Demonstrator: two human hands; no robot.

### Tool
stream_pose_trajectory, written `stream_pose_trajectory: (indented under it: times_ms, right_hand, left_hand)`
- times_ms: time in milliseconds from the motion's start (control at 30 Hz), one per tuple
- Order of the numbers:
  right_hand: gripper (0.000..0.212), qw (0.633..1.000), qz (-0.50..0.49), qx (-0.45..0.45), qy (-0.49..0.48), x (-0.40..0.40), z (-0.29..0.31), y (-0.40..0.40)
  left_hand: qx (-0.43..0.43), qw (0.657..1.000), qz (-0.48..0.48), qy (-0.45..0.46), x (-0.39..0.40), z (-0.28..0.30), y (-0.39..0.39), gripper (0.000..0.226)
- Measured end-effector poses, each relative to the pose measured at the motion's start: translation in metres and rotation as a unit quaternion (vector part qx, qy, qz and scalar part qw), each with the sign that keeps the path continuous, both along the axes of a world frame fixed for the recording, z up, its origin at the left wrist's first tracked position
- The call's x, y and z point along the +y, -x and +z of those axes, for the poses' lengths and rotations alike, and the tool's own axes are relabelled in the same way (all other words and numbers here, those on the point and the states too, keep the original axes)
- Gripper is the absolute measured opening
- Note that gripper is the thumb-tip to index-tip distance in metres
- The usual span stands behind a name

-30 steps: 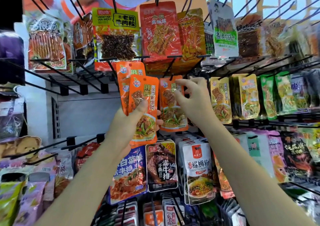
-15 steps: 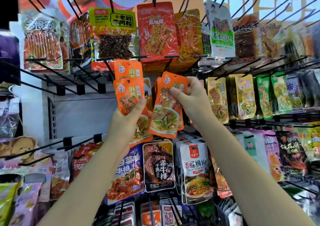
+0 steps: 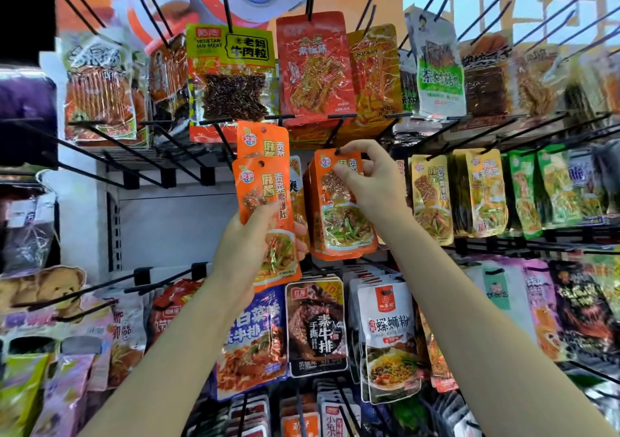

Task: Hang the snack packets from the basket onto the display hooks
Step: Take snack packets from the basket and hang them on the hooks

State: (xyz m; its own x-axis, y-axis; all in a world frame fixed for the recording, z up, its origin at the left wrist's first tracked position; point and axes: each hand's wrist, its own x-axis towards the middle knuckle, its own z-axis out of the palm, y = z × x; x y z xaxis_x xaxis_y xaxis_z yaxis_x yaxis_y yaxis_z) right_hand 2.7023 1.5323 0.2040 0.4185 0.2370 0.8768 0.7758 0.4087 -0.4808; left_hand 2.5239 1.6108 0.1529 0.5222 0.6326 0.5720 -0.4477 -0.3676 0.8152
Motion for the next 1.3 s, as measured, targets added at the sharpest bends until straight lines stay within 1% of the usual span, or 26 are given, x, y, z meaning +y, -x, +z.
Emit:
stream_pose_trajectory:
  times_ms: [100, 167, 233, 267, 300, 333, 367, 400, 467, 500, 633, 700, 767, 800, 867, 967, 1067, 1133, 1200, 1233, 1300]
  right_hand:
    - [0.023, 0.993, -0.105, -0.04, 0.034, 0.0, -0.004, -0.002]
    - [0.02, 0.981, -0.175, -0.088, 0.0, -0.002, -0.008, 0.004]
    - [0.017, 0.971, -0.197, -0.124, -0.055, -0.006, -0.011, 0.012]
    - [0.02, 0.974, -0.178, -0.128, -0.058, -0.009, -0.013, 0.018]
    - [0.027, 0.982, -0.135, -0.125, -0.034, -0.013, -0.013, 0.024]
    - [0.032, 0.99, -0.081, -0.115, 0.012, -0.016, -0.014, 0.031]
    - [0.033, 0.992, -0.03, -0.104, 0.059, -0.019, -0.015, 0.037]
    - [0.029, 0.991, 0.016, -0.093, 0.092, -0.02, -0.017, 0.041]
    - [0.011, 0.99, 0.079, -0.071, 0.089, -0.017, -0.02, 0.041]
    - [0.003, 0.992, 0.085, -0.053, 0.072, -0.015, -0.02, 0.037]
    - [0.022, 0.999, 0.035, -0.013, 0.01, -0.016, -0.017, 0.023]
    - [0.036, 0.998, 0.057, -0.002, -0.014, -0.018, -0.016, 0.019]
    - [0.046, 0.997, 0.066, -0.013, -0.024, -0.02, -0.014, 0.018]
    - [0.046, 0.997, 0.07, -0.018, -0.024, -0.019, -0.013, 0.018]
    - [0.039, 0.997, 0.073, -0.018, -0.023, -0.018, -0.009, 0.017]
    - [0.024, 0.999, 0.048, -0.019, -0.013, -0.013, -0.003, 0.014]
    - [0.021, 0.999, 0.037, -0.006, -0.001, -0.008, 0.0, 0.009]
    - [0.025, 1.0, 0.013, -0.009, 0.018, -0.005, 0.003, 0.004]
    - [0.031, 0.997, -0.046, -0.031, 0.044, -0.002, 0.003, 0.0]
    - [0.034, 0.993, -0.094, -0.051, 0.051, -0.002, 0.003, 0.0]
    - [0.032, 0.978, -0.183, -0.101, 0.026, -0.004, 0.0, 0.003]
  left_hand:
    - [0.006, 1.0, -0.009, -0.007, 0.004, -0.002, 0.0, 0.035]
    - [0.003, 1.0, -0.022, -0.019, 0.003, -0.002, -0.001, 0.027]
    - [-0.012, 0.999, -0.037, -0.005, 0.002, -0.002, -0.003, 0.023]
    - [-0.024, 0.999, -0.034, 0.003, 0.003, -0.002, -0.005, 0.025]
    - [-0.035, 0.999, -0.022, 0.007, 0.003, -0.001, -0.007, 0.031]
    - [-0.041, 0.999, -0.007, 0.004, 0.003, 0.0, -0.009, 0.038]
    - [-0.044, 0.999, 0.007, 0.002, 0.003, 0.001, -0.011, 0.044]
    - [-0.044, 0.999, 0.015, -0.001, 0.001, 0.001, -0.013, 0.046]
    - [-0.035, 0.999, 0.023, -0.003, 0.0, 0.001, -0.016, 0.046]
    - [-0.028, 0.999, 0.025, -0.001, 0.001, 0.001, -0.017, 0.047]
    - [-0.039, 0.997, 0.072, -0.005, 0.01, -0.001, -0.012, 0.054]
    - [-0.057, 0.995, 0.086, 0.003, 0.013, 0.001, -0.008, 0.053]
    - [-0.063, 0.994, 0.084, 0.005, 0.012, 0.002, -0.007, 0.047]
    - [-0.062, 0.995, 0.081, 0.002, 0.012, 0.002, -0.006, 0.045]
    - [-0.064, 0.995, 0.07, -0.006, 0.012, 0.001, -0.006, 0.036]
    - [-0.065, 0.996, 0.064, -0.02, 0.013, -0.002, -0.005, 0.029]
    - [-0.069, 0.995, 0.06, -0.029, 0.014, -0.002, -0.006, 0.027]
    - [-0.074, 0.995, 0.051, -0.031, 0.016, -0.002, -0.007, 0.026]
    - [-0.073, 0.996, 0.046, -0.038, 0.017, -0.003, -0.008, 0.028]
    - [-0.071, 0.996, 0.044, -0.043, 0.018, -0.003, -0.009, 0.027]
    - [-0.062, 0.995, 0.047, -0.058, 0.021, -0.002, -0.01, 0.019]
